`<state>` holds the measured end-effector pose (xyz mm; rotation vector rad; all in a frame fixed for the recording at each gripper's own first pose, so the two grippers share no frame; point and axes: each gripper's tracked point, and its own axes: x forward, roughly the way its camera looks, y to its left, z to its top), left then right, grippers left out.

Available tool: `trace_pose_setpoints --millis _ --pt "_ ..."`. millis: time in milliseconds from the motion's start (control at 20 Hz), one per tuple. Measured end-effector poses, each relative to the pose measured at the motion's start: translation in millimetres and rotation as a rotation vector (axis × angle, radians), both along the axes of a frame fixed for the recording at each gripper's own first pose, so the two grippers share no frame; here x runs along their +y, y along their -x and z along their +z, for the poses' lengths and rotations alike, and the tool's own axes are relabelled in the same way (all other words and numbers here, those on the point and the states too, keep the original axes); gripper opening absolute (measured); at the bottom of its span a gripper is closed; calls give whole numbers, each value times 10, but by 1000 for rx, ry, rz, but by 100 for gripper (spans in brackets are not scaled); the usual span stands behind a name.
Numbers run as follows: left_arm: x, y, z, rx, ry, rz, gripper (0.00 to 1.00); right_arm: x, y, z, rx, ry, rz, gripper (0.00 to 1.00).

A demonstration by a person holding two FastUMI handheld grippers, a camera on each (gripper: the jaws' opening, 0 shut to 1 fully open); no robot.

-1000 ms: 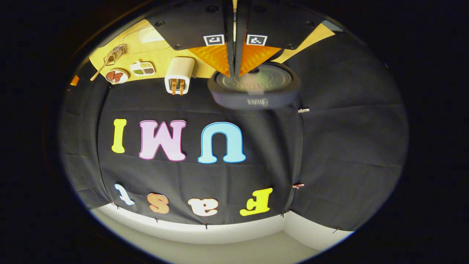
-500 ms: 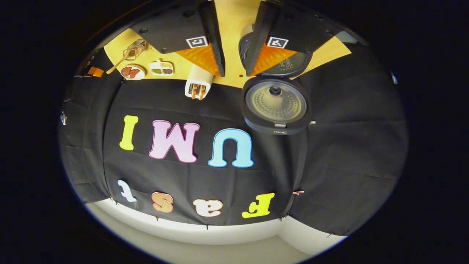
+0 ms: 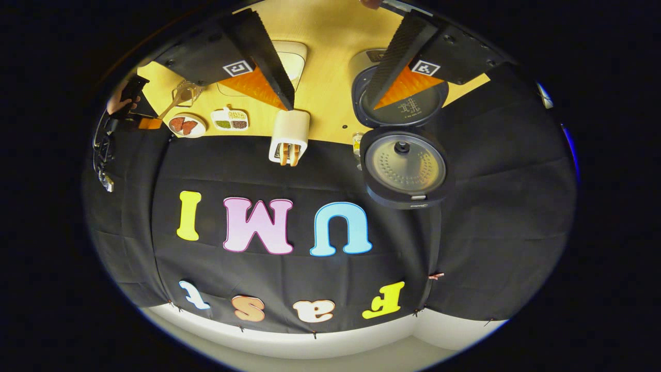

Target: Close the left gripper, press the button to open the rice cooker; take a wooden spoon from the chopstick holder with the right hand, scoop a spoonful of rice and pour it into the rice cooker, then put the wooden spoon back into the chopstick holder.

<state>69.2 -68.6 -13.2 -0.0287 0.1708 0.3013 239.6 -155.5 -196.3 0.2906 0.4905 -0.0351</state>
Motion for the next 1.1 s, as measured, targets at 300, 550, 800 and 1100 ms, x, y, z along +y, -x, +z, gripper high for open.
trace_pose_setpoints --millis 300,550,800,1100 --pt "-167 -106 -306 91 57 -4 95 -26 -345 -403 89 -108 -57 98" --pt "-244 -85 -465 140 82 4 96 48 -501 -618 149 -210 -86 93" --pt "-292 -52 -540 160 102 6 96 110 -552 -653 166 -249 -106 32" --pt "-350 -51 -545 159 99 -11 96 188 -467 -501 160 -288 -87 22"
